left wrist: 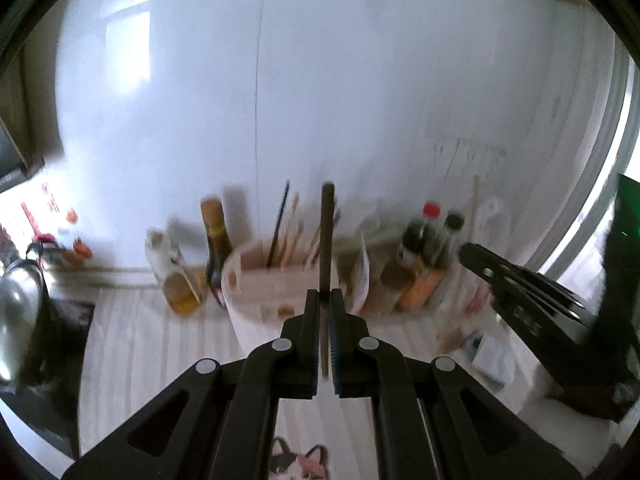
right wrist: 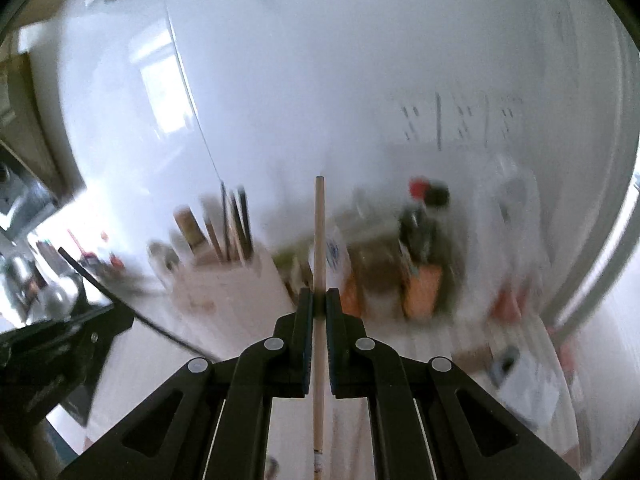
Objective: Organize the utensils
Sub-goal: 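Lift both held chopsticks and lower them into the cream holder, then open both tools to release the chopsticks into the holder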
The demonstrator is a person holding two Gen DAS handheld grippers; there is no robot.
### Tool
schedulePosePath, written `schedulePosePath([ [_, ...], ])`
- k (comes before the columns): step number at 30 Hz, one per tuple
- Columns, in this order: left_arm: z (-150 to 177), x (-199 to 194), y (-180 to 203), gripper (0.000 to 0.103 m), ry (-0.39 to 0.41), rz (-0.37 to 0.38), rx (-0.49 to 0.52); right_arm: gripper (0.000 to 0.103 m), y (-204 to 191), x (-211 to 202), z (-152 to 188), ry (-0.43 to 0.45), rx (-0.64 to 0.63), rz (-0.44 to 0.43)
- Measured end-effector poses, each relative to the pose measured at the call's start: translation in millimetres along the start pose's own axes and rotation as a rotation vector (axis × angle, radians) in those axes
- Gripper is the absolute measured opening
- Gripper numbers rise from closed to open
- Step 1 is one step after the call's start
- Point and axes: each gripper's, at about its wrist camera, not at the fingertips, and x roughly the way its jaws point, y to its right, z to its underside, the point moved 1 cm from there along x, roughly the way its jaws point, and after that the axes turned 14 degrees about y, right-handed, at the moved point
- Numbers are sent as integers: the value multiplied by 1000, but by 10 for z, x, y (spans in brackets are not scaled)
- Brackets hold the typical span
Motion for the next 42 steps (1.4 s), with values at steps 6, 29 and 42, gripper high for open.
schedulePosePath([
  [6,-609,-20,-149,0,99,-38,-15,6,-247,262,-620,104,58,-87],
  [29,-795,1073,-1155,6,12,-252,-64,6,-963,1703,-814,160,0,-102],
  [42,-183,748,-1526,103,-7,-399,-50,46,-855,1333,-725,53,1,-108],
])
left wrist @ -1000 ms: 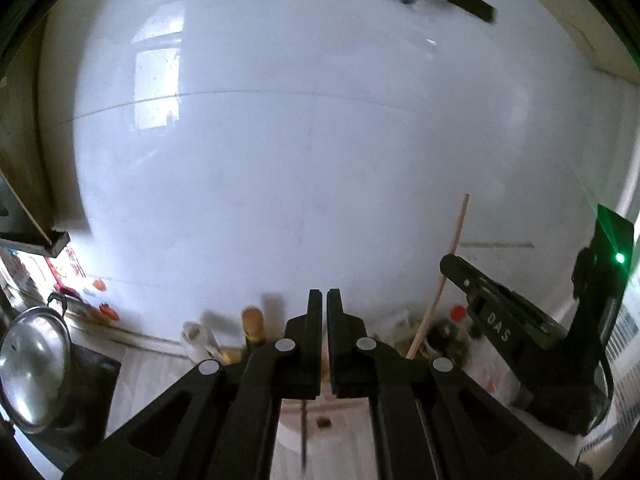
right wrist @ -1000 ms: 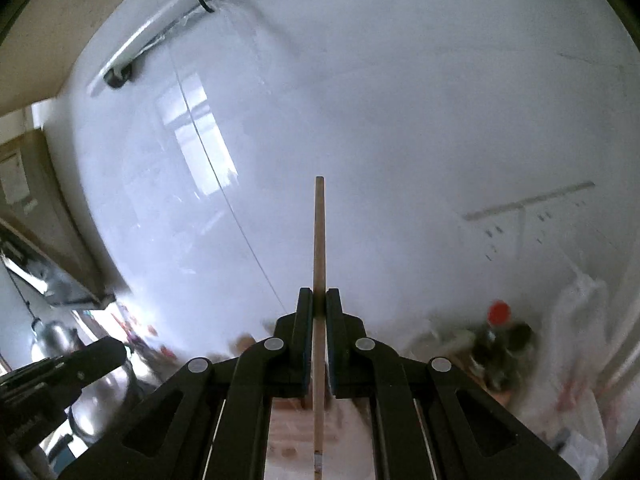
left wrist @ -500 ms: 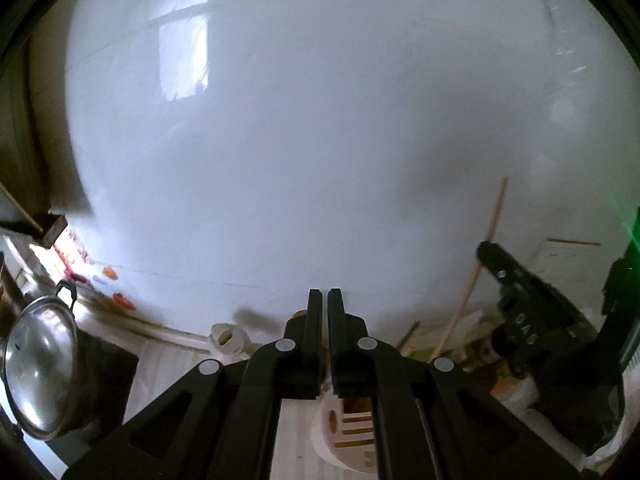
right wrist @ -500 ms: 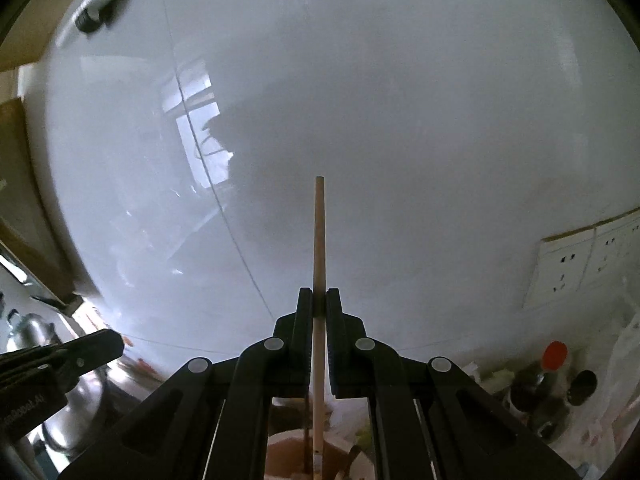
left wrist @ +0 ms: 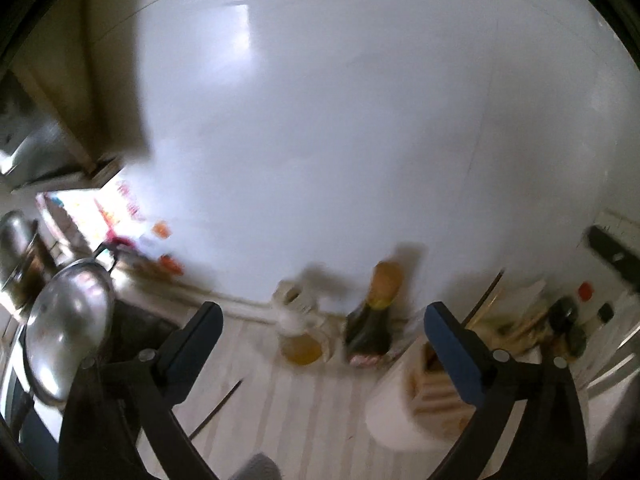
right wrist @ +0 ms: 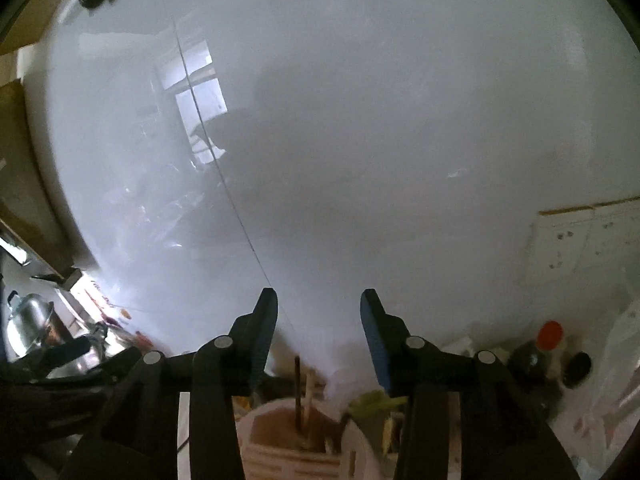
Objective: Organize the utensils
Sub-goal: 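Open both tools to release the chopsticks into the holder, then reach the left tool to the stray dark chopstick by the stove and grasp it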
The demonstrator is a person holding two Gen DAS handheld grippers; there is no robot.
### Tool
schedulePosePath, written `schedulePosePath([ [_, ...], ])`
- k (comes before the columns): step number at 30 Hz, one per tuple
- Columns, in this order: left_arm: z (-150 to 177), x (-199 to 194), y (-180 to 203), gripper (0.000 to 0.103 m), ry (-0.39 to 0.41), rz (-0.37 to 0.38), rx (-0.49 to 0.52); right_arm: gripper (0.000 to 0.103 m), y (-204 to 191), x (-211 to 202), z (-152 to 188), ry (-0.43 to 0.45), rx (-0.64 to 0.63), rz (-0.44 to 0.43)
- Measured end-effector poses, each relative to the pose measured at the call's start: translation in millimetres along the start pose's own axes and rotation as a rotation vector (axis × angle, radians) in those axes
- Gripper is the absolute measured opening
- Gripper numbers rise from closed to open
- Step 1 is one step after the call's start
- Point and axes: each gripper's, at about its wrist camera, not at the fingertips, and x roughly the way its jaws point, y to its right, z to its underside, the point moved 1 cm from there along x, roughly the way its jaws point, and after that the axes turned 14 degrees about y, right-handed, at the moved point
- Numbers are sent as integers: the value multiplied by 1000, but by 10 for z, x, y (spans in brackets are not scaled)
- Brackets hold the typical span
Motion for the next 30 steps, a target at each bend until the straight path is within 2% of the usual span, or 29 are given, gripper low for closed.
schedulePosePath([
  [2,264,-90,-127,103,-22,-26,-8,47,54,-179,81,-15,11,15],
  [5,815,-243,-330,103,-116,-76,-31,48,139,-434,387,-66,19,35],
  [9,1630,-243,-680,103,-273,-158,1,48,268,-666,1072,-210,55,56],
  [12,2040,-143,-1043,103,-352,-235,13,48,357,-753,1631,-341,66,90],
  [16,2317,112,-1423,103,-407,-286,71,48,425,-812,2413,-492,104,185],
  [19,2419,373,-1620,103,-427,-289,150,48,565,-874,2891,-577,219,279],
  [24,2521,812,-1754,101,-448,-216,268,48,500,-862,3368,-608,298,374],
  [26,2556,996,-1752,96,-456,-174,302,48,447,-837,3465,-608,317,393],
  [29,2594,1172,-1748,93,-472,-138,322,48,341,-766,3588,-611,337,405],
  [30,2601,1245,-1749,86,-478,-125,322,48,296,-712,3603,-612,341,405],
])
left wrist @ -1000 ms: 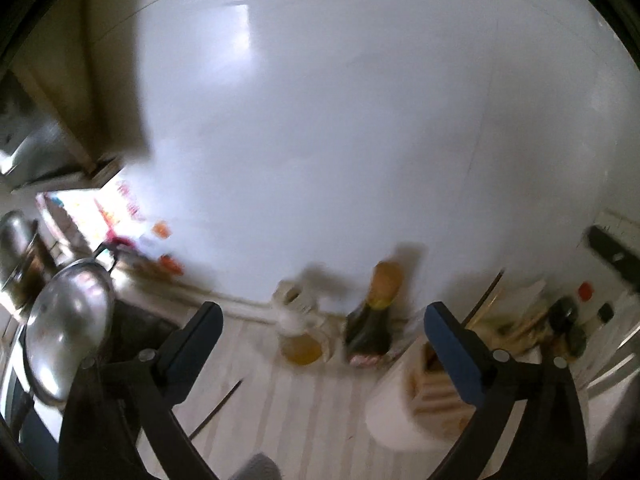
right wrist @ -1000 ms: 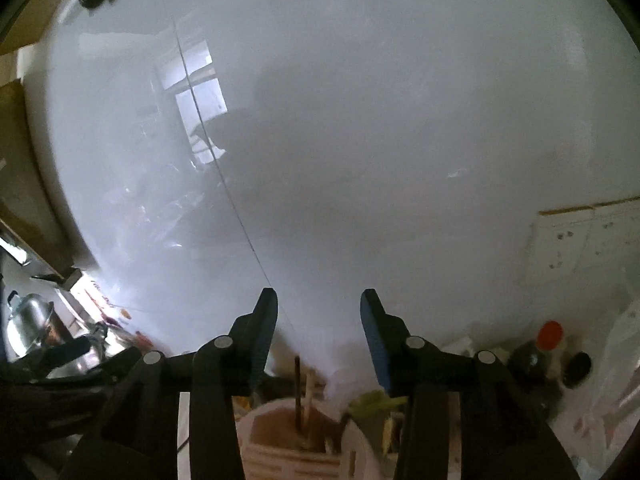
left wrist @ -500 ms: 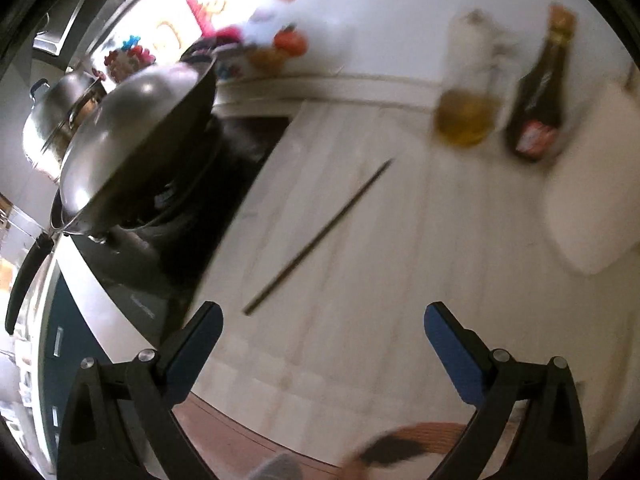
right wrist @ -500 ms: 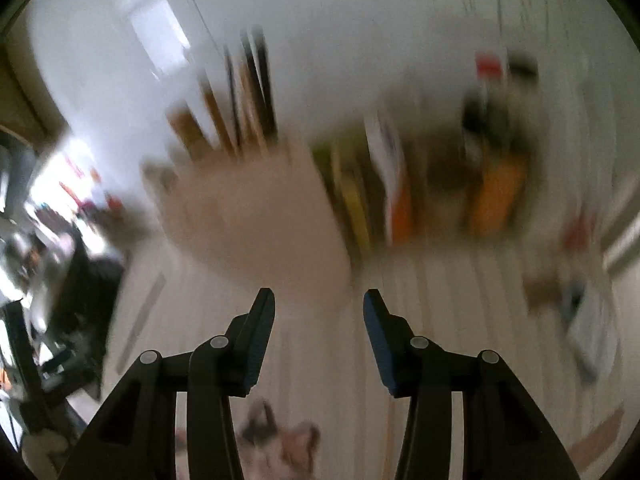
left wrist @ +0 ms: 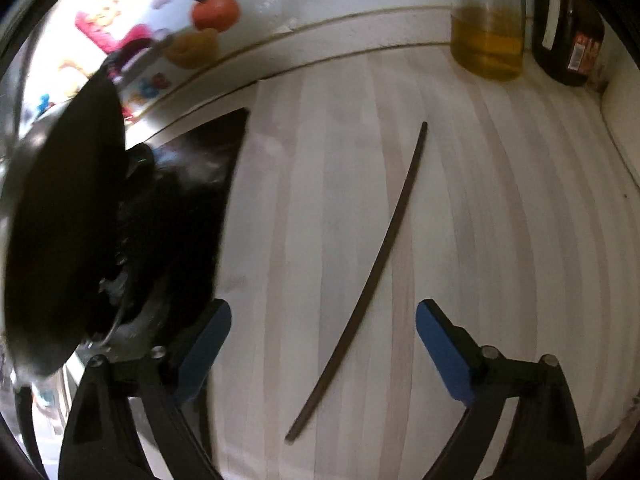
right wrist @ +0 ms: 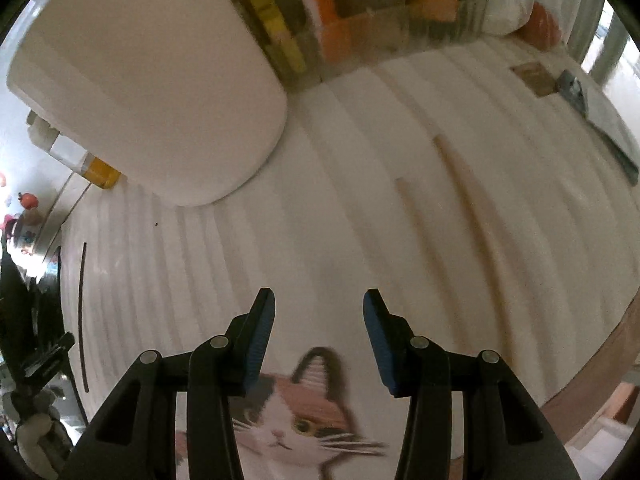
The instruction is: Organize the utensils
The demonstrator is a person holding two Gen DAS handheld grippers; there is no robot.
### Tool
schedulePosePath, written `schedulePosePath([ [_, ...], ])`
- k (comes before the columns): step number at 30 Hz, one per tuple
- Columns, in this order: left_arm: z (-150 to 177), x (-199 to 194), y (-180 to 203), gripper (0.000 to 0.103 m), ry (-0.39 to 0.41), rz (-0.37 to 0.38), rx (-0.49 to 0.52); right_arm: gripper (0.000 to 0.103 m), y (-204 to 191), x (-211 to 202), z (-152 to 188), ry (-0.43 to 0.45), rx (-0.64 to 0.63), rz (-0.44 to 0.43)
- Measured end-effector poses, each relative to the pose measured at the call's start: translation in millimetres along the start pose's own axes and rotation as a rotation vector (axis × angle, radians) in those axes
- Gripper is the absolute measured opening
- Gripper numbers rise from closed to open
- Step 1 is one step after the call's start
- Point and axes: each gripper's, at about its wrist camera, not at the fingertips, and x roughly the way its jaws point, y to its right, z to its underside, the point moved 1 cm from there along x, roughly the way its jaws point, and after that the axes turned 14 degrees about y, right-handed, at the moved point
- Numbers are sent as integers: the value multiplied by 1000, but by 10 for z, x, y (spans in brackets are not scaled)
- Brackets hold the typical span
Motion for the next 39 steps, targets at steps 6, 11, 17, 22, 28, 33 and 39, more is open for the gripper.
schedulePosePath([
  [6,-97,164,-20,55,-14,87,-23,48,-203,25,-18,7,3,0],
  [11,-159,207,4,10,-46,210,-87,48,-270,14,-65,1,7,7],
  [17,-128,134,154,4,-68,256,-143,48,-294,-72,-173,10,0,2],
  [22,34,-89,532,3,-93,283,-158,48,-139,-199,-274,22,4,-5],
  [28,240,-486,1264,3,-115,320,-125,48,356,-328,-310,5,28,14],
  [33,338,-789,1942,4,-124,332,-98,48,974,-467,-443,3,37,44],
  [39,337,-911,2321,4,-118,279,-118,47,1453,-382,-528,-57,-14,38],
])
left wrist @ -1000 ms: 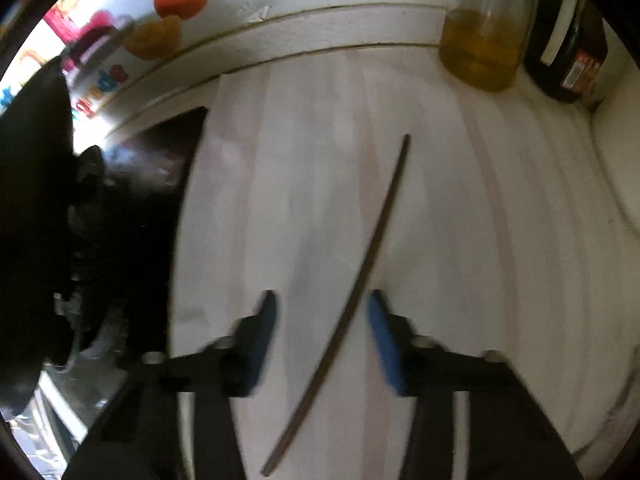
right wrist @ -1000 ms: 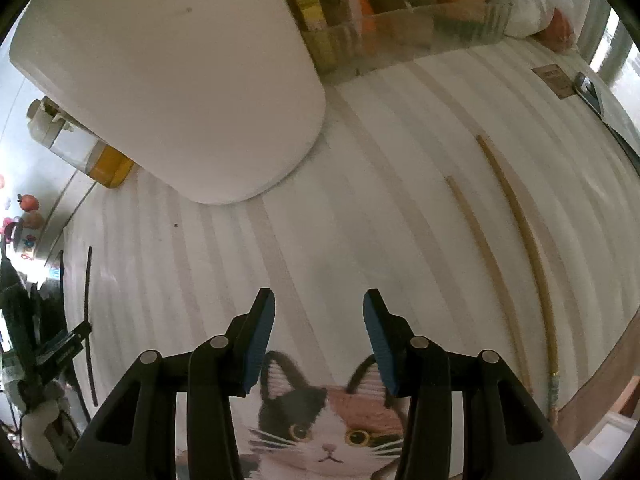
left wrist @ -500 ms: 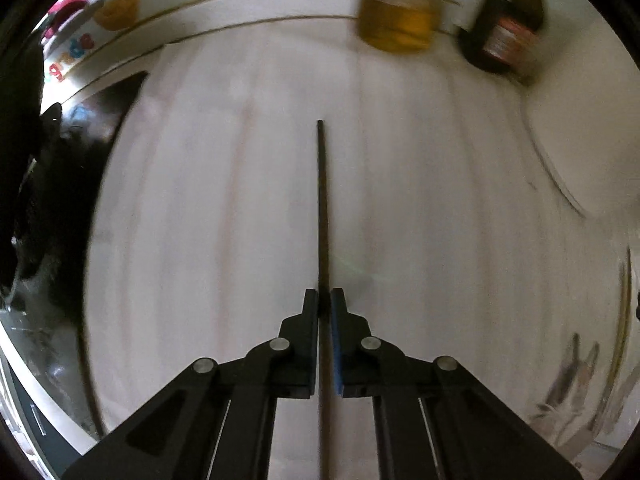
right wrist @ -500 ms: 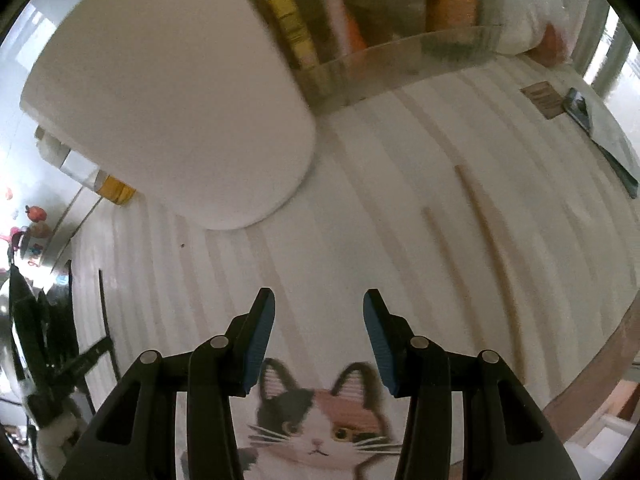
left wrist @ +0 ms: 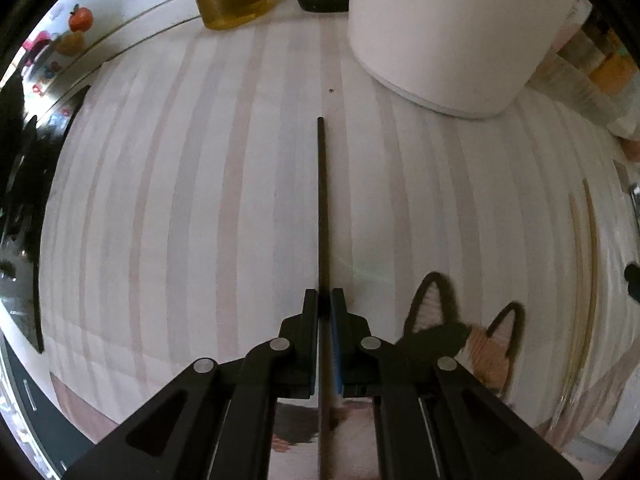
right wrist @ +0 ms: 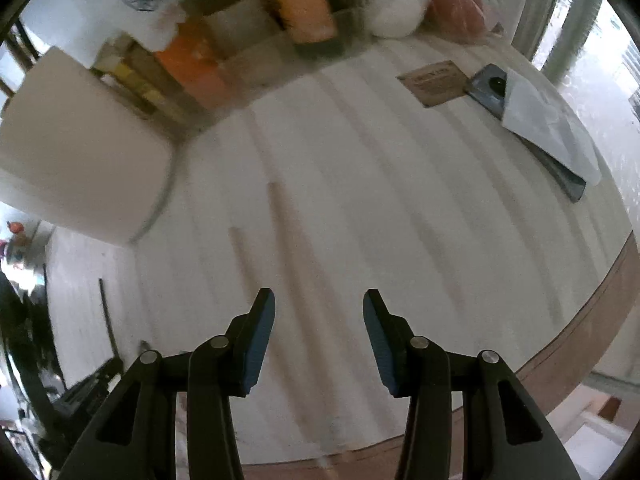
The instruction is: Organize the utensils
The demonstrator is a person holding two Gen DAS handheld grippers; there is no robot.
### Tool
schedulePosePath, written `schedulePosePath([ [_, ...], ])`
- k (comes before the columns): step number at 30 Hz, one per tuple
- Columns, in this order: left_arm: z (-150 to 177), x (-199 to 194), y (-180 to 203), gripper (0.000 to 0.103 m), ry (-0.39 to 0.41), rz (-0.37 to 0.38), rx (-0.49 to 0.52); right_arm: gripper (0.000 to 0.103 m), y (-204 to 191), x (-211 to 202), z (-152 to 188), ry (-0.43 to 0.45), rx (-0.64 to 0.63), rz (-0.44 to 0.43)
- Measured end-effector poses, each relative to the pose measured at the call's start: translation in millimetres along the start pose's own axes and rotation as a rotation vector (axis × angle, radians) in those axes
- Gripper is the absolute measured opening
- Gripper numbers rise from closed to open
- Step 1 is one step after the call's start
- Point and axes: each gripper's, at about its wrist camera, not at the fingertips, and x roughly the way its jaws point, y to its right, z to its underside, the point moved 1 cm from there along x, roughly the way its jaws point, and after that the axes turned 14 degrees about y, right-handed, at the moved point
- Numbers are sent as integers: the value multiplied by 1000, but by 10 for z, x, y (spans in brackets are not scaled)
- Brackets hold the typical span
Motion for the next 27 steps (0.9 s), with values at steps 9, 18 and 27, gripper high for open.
schedulePosePath([
  [9,-120,-207,197,62,47,-138,-1,42,-225,302,166,-107,-229,-57],
  [18,-45,-533,1108,81,61,3,93,7,-100,212,211,-71,-414,62],
  [27,237,-402,2193,80,-39,178,210,7,851,-1,129,-90,-260,140],
])
